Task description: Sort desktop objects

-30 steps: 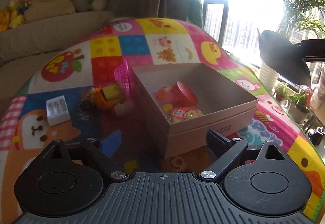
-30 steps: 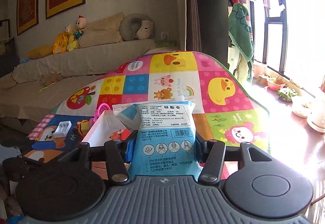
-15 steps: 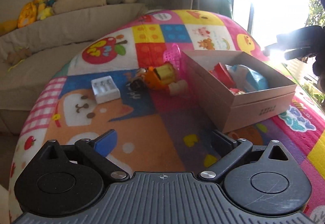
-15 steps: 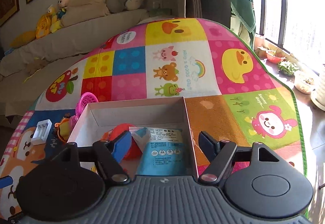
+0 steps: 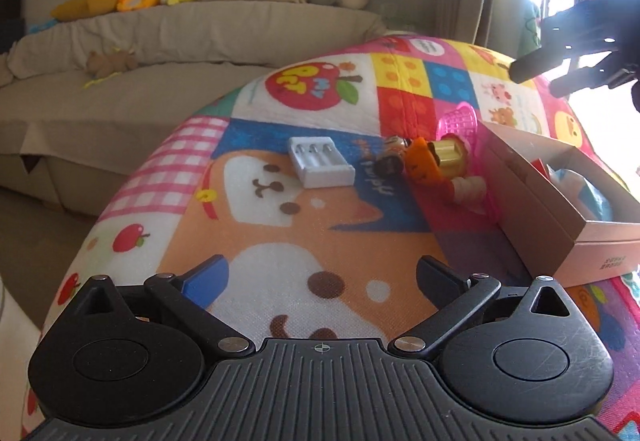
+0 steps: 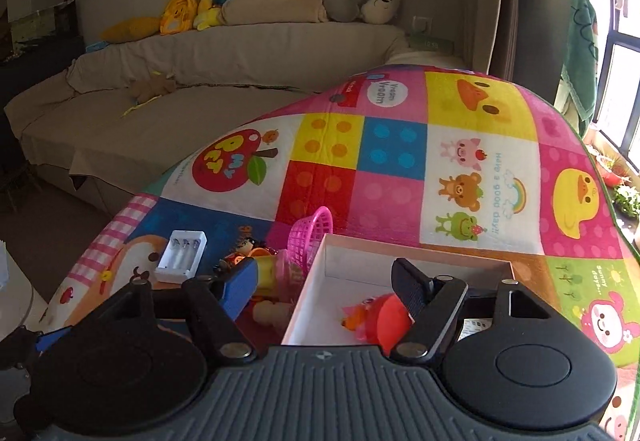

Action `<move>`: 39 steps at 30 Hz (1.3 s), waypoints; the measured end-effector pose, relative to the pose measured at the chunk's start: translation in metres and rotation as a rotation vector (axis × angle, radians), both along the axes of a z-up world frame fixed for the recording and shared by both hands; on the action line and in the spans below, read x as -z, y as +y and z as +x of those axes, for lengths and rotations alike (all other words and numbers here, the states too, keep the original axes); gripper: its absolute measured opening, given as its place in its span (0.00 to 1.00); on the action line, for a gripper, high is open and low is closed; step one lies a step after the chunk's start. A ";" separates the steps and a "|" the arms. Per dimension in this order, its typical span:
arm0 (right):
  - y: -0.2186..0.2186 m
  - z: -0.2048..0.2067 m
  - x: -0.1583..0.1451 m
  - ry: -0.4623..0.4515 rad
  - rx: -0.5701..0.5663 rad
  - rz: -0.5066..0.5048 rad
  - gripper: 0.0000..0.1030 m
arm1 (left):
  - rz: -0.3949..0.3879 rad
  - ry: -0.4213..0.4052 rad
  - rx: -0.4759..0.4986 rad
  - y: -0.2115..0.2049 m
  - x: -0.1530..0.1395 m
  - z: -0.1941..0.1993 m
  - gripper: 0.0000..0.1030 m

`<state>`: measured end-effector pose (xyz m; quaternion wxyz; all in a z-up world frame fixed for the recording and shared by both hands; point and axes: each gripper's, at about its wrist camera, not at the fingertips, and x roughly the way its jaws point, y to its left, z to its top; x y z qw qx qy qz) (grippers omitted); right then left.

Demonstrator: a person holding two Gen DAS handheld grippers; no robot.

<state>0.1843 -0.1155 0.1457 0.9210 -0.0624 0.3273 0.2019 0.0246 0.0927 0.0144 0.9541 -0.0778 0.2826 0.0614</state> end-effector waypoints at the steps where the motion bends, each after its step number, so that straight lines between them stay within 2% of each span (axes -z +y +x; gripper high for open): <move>1: 0.011 0.014 0.004 0.018 0.012 -0.009 0.61 | -0.007 -0.001 0.002 0.000 0.001 -0.001 1.00; 3: 0.035 0.042 0.017 0.027 0.032 -0.064 0.56 | -0.014 -0.007 0.008 0.001 0.001 -0.002 1.00; 5: 0.060 0.067 0.036 0.004 0.059 -0.159 0.56 | -0.024 -0.011 0.011 0.001 0.001 -0.003 1.00; 8: 0.082 0.101 0.066 0.018 0.098 -0.263 0.55 | -0.046 -0.015 0.013 0.003 0.001 -0.003 1.00; 10: 0.088 0.114 0.080 0.066 0.103 -0.273 0.44 | -0.065 -0.018 0.016 0.006 0.001 -0.004 1.00; 11: 0.090 0.117 0.084 0.091 0.094 -0.270 0.36 | -0.072 -0.019 0.017 0.007 0.001 -0.004 1.00; 16: 0.106 0.097 0.083 0.151 -0.001 -0.229 0.26 | -0.092 -0.029 0.034 0.008 0.001 -0.006 1.00; 22: 0.117 0.042 0.084 0.344 -0.172 -0.147 0.14 | -0.089 -0.046 0.063 0.006 0.000 -0.009 1.00; 26: 0.109 0.006 0.073 0.412 -0.246 -0.057 0.10 | -0.061 -0.068 0.128 -0.002 -0.001 -0.011 1.00; 28: 0.102 -0.007 0.062 0.377 -0.264 -0.033 0.10 | -0.035 -0.079 0.145 -0.008 -0.001 -0.012 1.00; 30: 0.091 -0.017 0.049 0.300 -0.258 -0.037 0.10 | -0.025 -0.080 0.151 -0.010 -0.001 -0.012 1.00; 33: 0.075 -0.031 0.038 0.175 -0.227 -0.082 0.11 | -0.043 -0.068 0.132 -0.006 0.000 -0.009 1.00; 35: 0.066 -0.046 0.035 0.123 -0.256 -0.101 0.12 | -0.064 -0.062 0.097 0.000 0.000 -0.008 1.00; 37: 0.058 -0.063 0.037 0.074 -0.288 -0.123 0.17 | -0.092 -0.068 0.042 0.007 -0.001 -0.008 1.00; 39: 0.050 -0.085 0.043 -0.002 -0.316 -0.155 0.30 | -0.116 -0.079 -0.011 0.015 -0.001 -0.008 1.00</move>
